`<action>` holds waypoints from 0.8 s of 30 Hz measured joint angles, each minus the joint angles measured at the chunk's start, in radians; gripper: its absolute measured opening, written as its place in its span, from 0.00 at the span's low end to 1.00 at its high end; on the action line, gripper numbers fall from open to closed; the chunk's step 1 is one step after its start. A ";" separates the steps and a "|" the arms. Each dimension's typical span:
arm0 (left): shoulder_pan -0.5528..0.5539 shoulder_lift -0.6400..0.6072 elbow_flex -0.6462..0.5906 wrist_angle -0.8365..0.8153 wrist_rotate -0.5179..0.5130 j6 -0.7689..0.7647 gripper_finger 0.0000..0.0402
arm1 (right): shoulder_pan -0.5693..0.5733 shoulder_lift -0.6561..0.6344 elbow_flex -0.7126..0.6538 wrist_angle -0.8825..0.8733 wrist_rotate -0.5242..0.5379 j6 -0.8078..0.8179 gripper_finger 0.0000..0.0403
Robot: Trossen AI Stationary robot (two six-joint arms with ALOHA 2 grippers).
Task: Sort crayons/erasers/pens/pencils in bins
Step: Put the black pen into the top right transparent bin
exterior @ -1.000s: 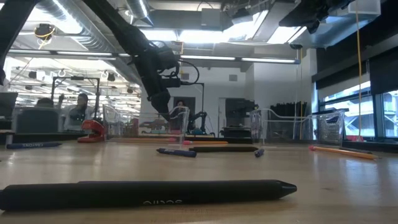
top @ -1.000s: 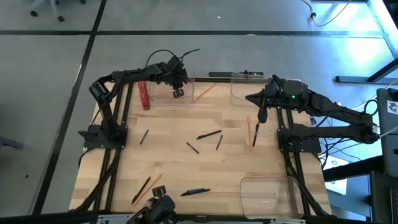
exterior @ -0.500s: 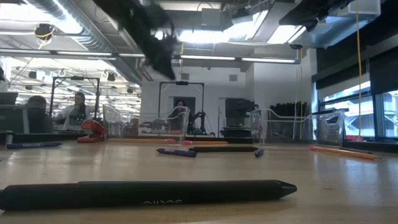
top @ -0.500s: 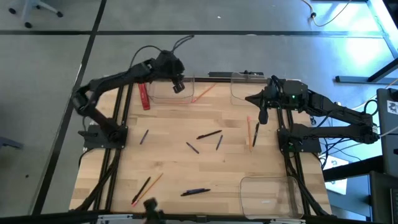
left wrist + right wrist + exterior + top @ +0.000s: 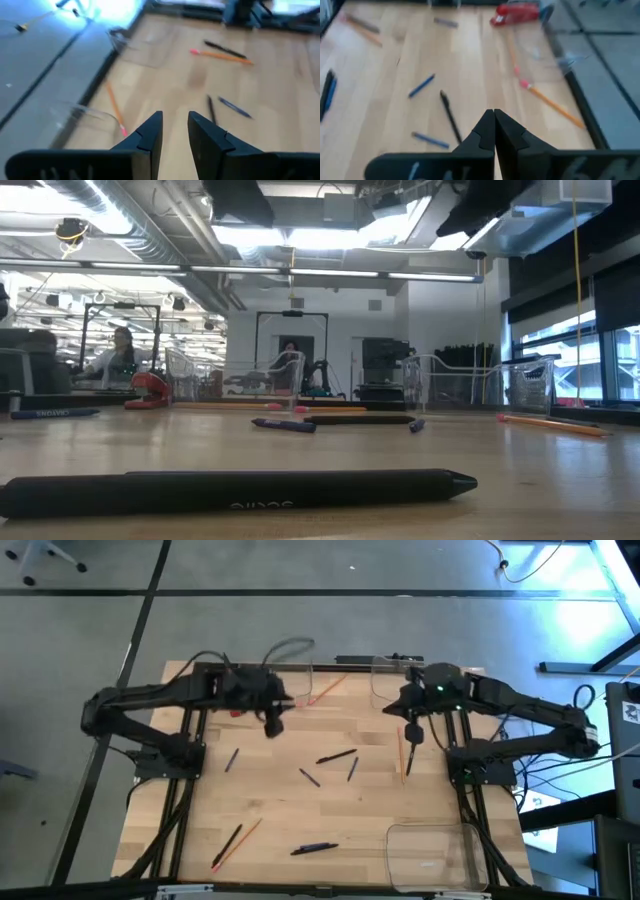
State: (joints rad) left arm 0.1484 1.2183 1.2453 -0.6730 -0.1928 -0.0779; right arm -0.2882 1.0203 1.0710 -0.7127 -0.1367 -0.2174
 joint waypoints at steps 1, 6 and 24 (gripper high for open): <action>-0.035 0.000 0.000 -0.007 -0.024 -0.024 0.20 | 0.000 0.030 0.037 -0.039 -0.014 -0.005 0.00; -0.176 -0.001 0.000 -0.029 -0.147 -0.128 0.20 | 0.023 0.172 0.206 -0.249 -0.011 -0.083 0.00; -0.399 -0.058 0.000 -0.133 -0.209 -0.133 0.20 | 0.244 0.514 0.441 -0.317 0.039 0.058 0.11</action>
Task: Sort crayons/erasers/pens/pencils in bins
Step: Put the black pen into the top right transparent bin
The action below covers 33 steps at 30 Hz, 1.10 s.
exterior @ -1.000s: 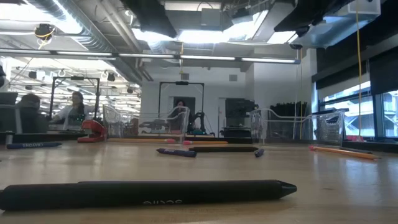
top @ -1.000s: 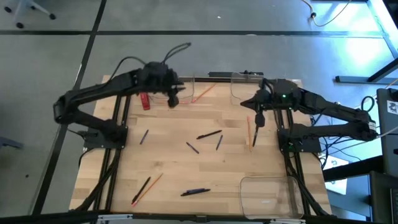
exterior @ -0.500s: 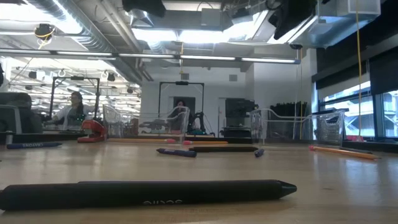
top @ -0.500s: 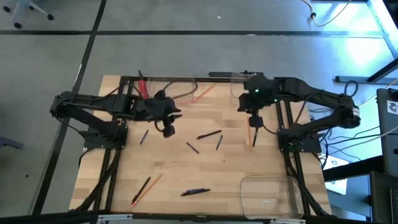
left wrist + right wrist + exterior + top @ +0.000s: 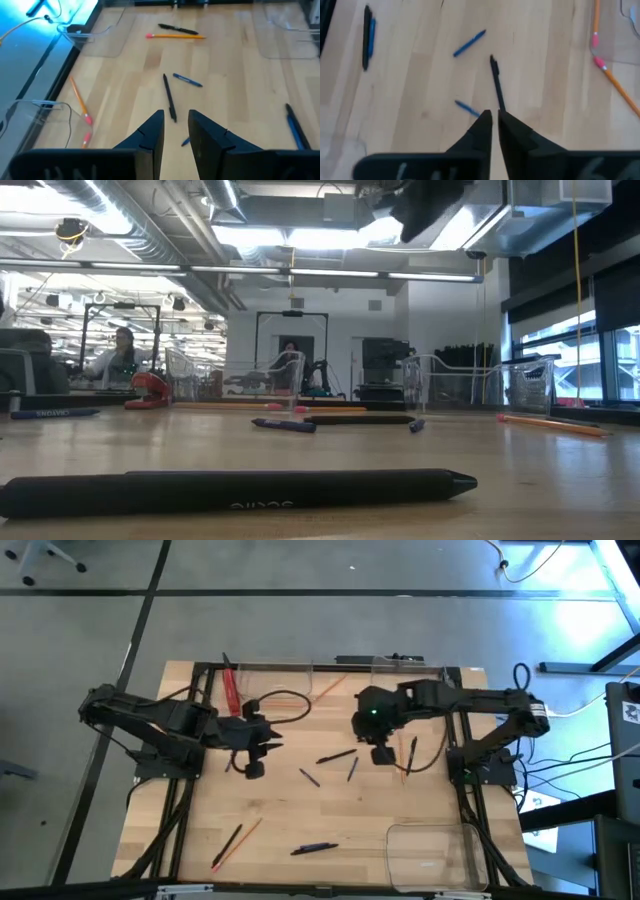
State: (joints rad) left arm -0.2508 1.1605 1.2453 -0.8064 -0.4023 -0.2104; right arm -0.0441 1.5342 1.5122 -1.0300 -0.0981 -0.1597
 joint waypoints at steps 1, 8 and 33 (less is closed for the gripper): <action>-0.006 -0.010 0.000 -0.004 0.000 0.000 0.20 | 0.000 0.012 0.003 0.009 0.000 0.011 0.13; -0.039 -0.084 0.000 -0.026 0.000 0.002 0.20 | 0.004 0.073 0.015 0.084 0.001 0.048 0.31; -0.051 -0.094 0.000 -0.052 -0.004 0.002 0.20 | 0.007 0.481 0.014 0.324 -0.007 -0.137 0.37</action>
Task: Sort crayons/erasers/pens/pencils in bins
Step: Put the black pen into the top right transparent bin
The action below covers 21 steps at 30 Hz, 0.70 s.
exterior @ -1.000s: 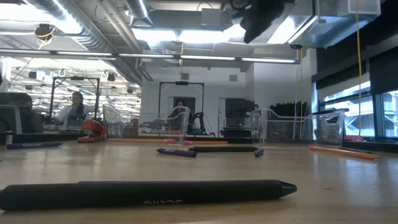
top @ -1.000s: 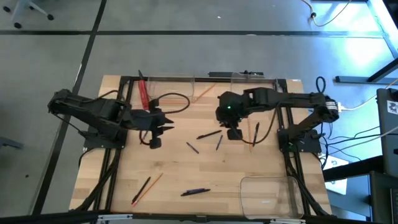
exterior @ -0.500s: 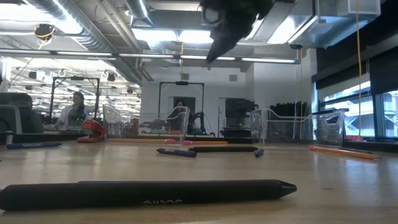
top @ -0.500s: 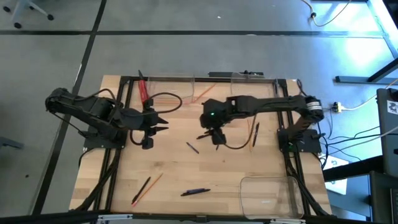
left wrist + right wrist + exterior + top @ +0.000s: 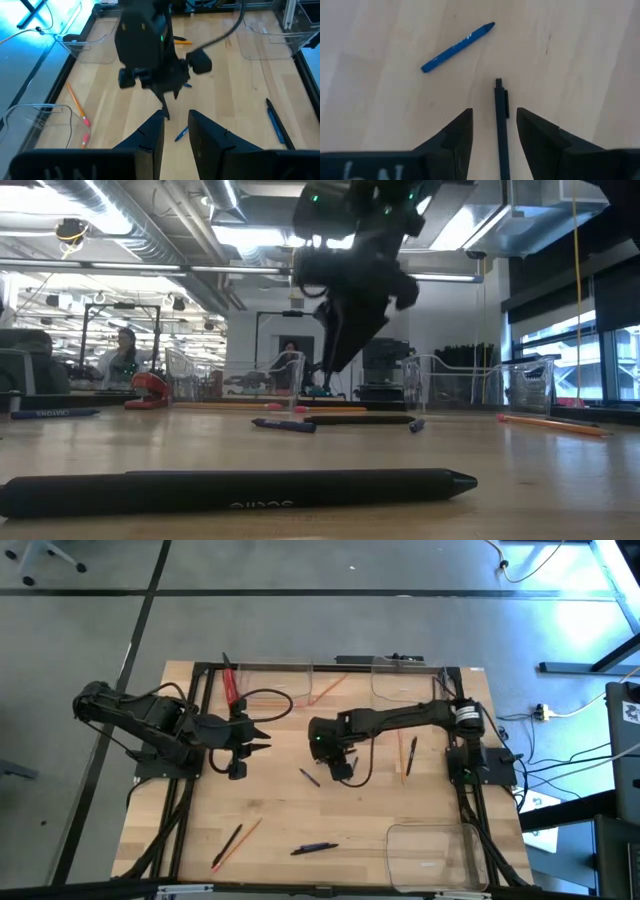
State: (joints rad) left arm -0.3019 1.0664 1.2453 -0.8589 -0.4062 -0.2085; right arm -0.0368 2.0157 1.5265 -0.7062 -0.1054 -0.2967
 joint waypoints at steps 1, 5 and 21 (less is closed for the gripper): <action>0.000 0.000 0.000 0.000 -0.001 0.000 0.20 | 0.000 0.011 0.000 0.015 0.001 0.002 0.37; 0.000 0.000 0.000 0.000 -0.002 -0.025 0.20 | 0.000 0.045 0.000 0.072 0.000 0.000 0.36; 0.000 0.000 0.000 0.002 -0.002 -0.028 0.20 | 0.000 0.148 0.002 0.082 0.028 0.000 0.35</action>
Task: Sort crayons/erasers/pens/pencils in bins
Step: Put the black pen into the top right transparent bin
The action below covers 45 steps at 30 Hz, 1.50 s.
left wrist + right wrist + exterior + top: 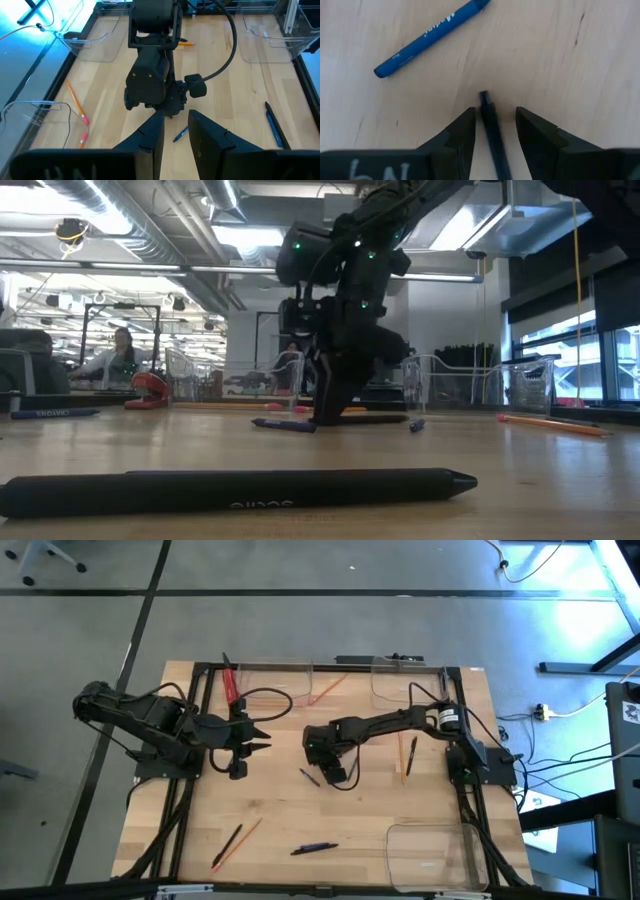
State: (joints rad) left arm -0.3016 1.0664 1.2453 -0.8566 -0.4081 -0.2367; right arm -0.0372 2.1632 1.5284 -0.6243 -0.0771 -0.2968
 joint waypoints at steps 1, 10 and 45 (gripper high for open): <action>0.000 0.000 0.000 0.000 0.000 0.000 0.20 | 0.000 0.003 0.001 0.000 0.001 0.000 0.35; 0.000 0.000 0.000 0.003 -0.020 0.000 0.20 | 0.000 0.005 0.001 0.000 0.001 -0.028 0.30; 0.000 0.000 0.000 0.004 -0.022 0.001 0.20 | -0.031 -0.065 0.008 -0.085 -0.074 0.090 0.13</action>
State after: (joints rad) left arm -0.3016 1.0668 1.2449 -0.8524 -0.4301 -0.2359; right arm -0.0679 2.0979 1.5364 -0.7095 -0.1506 -0.2066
